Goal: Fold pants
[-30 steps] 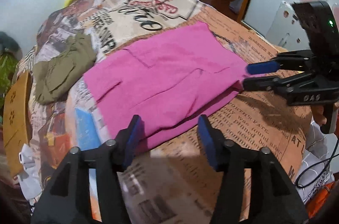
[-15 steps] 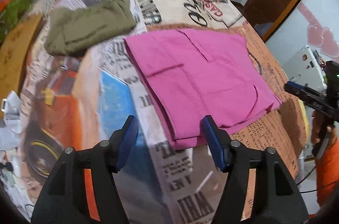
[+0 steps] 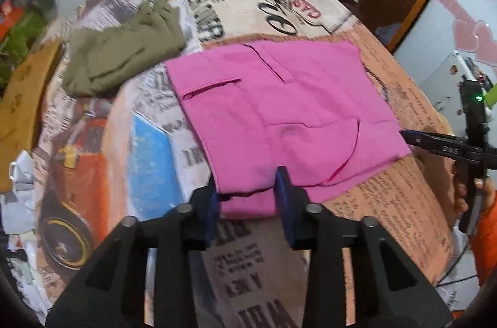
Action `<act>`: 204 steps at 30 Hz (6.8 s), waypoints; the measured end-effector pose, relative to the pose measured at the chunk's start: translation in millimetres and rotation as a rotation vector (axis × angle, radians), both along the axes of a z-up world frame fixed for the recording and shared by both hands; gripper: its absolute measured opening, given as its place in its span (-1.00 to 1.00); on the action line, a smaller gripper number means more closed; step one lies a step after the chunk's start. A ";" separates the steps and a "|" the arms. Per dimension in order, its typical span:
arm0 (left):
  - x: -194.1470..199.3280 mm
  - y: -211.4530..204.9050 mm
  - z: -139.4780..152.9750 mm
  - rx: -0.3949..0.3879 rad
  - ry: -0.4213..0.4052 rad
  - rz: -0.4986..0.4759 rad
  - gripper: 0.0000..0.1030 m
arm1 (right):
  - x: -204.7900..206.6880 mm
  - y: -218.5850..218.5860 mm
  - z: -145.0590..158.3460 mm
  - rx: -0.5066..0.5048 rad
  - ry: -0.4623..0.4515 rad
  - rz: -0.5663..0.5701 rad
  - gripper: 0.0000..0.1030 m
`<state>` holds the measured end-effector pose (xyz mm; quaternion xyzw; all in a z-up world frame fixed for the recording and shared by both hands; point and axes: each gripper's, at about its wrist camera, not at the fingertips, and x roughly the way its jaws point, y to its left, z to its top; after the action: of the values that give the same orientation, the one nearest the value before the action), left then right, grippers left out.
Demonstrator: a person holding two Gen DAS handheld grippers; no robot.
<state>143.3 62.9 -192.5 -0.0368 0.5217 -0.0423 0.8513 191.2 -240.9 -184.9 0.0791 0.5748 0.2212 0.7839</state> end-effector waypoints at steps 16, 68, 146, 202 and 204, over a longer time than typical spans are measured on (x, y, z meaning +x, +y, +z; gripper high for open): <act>-8.4 21.0 -8.7 0.079 -0.006 0.019 -0.43 | -4.7 31.3 0.2 -0.176 -0.090 0.069 -0.87; 159.5 80.8 -54.1 -0.062 0.097 0.104 0.30 | 158.0 56.3 -15.3 -0.166 -0.207 -0.029 -0.29; 144.5 51.8 -33.6 0.184 0.044 0.020 0.77 | 122.3 70.9 0.8 -0.321 -0.155 0.140 0.52; 22.0 21.9 -17.3 -0.397 0.143 0.115 0.98 | 2.9 99.2 16.1 -0.097 -0.102 0.211 0.62; 28.8 21.1 -17.9 -0.378 0.137 0.138 0.98 | 1.6 99.6 16.5 -0.100 -0.104 0.216 0.63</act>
<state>172.1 84.0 -210.4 -0.2342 0.5573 -0.0782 0.7927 192.9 -141.3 -168.4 -0.0339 0.5490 0.2791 0.7871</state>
